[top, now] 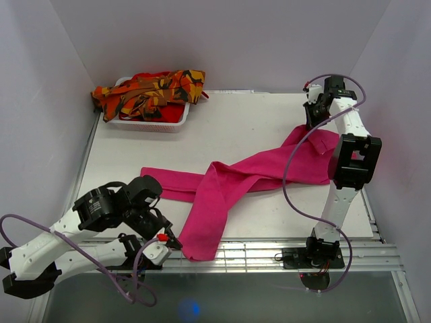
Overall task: Fold and stack the trousers
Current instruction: Flatten the trousers out
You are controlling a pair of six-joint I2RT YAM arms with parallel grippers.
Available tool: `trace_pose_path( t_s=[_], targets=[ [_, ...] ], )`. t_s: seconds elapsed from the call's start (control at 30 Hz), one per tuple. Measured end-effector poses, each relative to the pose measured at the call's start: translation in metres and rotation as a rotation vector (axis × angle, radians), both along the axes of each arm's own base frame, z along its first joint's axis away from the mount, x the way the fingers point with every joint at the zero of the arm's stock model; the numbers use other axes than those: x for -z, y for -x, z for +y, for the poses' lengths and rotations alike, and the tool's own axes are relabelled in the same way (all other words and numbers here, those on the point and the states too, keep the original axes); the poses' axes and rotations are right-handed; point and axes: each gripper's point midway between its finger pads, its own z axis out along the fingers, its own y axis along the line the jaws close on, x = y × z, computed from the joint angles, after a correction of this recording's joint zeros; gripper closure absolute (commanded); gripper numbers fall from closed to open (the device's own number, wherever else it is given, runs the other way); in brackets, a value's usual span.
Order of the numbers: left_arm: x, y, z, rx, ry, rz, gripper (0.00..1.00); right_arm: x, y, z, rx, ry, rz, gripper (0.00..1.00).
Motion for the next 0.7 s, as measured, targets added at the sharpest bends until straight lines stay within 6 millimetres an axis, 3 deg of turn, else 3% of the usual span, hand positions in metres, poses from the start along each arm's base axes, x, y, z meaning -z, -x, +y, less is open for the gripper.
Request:
trace_pose_path(
  t_s=[0.13,0.33,0.53,0.7],
  targets=[
    [-0.008,0.003,-0.001,0.027,0.026,-0.003,1.0,-0.005,-0.005,-0.002,0.008,-0.012,-0.022,0.92],
    [-0.066,0.005,-0.041,0.057,0.07,0.155,1.0,-0.015,-0.02,-0.011,0.042,-0.024,-0.087,0.92],
    [-0.068,0.016,-0.05,0.073,0.007,0.314,1.0,-0.02,-0.033,-0.019,0.083,-0.051,-0.145,0.92],
    [-0.081,0.038,-0.055,0.152,-0.03,0.399,1.0,-0.019,-0.042,-0.02,0.116,-0.072,-0.17,0.92]
  ],
)
